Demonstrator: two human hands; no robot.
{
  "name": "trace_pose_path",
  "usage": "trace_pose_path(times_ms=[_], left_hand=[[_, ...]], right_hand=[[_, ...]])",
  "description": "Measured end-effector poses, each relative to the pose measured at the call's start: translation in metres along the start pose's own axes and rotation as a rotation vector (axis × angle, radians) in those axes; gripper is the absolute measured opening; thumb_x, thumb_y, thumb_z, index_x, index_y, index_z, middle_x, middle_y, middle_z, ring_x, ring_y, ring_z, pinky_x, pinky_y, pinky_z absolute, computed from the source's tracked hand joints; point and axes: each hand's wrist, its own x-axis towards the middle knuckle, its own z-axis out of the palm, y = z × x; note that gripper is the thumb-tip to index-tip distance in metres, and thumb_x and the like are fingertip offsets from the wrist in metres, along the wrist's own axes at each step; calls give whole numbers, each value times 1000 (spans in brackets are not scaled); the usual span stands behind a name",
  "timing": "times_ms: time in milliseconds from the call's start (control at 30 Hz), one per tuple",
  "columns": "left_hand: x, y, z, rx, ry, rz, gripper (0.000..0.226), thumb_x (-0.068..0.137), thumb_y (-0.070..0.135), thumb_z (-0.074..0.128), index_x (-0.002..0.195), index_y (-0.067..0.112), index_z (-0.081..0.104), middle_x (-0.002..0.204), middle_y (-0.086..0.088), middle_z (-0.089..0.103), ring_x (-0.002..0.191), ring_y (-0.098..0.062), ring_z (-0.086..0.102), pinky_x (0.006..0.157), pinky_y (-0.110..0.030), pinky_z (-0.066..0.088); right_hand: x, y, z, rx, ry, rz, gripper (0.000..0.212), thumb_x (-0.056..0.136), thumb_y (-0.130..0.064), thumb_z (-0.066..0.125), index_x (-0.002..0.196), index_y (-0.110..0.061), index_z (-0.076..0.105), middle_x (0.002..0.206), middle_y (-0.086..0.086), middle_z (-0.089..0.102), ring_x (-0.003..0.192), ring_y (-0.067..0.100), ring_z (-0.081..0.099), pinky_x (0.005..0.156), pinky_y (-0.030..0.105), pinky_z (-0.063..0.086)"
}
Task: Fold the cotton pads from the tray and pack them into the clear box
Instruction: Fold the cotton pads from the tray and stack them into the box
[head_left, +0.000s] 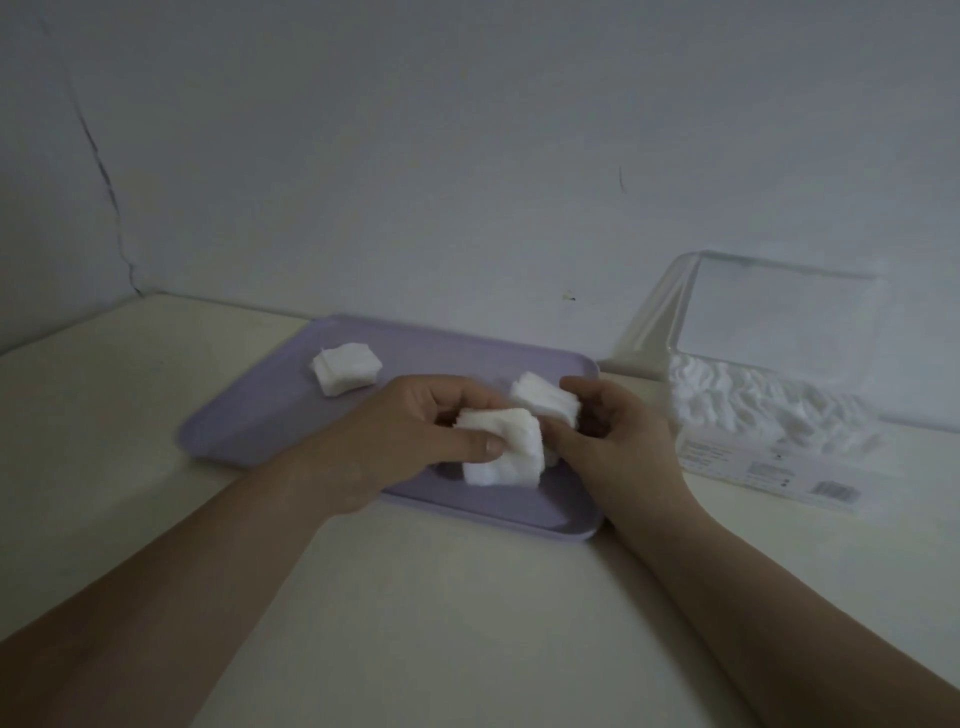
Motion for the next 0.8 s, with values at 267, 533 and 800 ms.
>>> trace_pose_path(times_ms=[267,533,800], left_hand=[[2,-6,0,-65,44,-28,51,71,0,87,115,15,67,109,-13,77,102,-24,72,90,-41,59],[2,-6,7,35,174,25,52,72,-9,87,114,14,66,104,-17,76,96,-26,74,88,-50,59],[7,-9,10,133,266,36,66,58,17,95,116,29,65,94,-12,68,74,-17,61,69,-43,59]], right_hand=[[-1,1,0,160,-152,51,44,89,10,69,122,-19,67,106,3,81,94,15,78,82,29,61],[-1,-1,-1,245,-210,62,43,86,3,77,125,-11,68,110,8,80,104,21,76,94,38,60],[-5,-4,-1,-70,-272,-98,76,71,-19,95,138,-23,60,116,-9,74,107,3,70,95,22,53]])
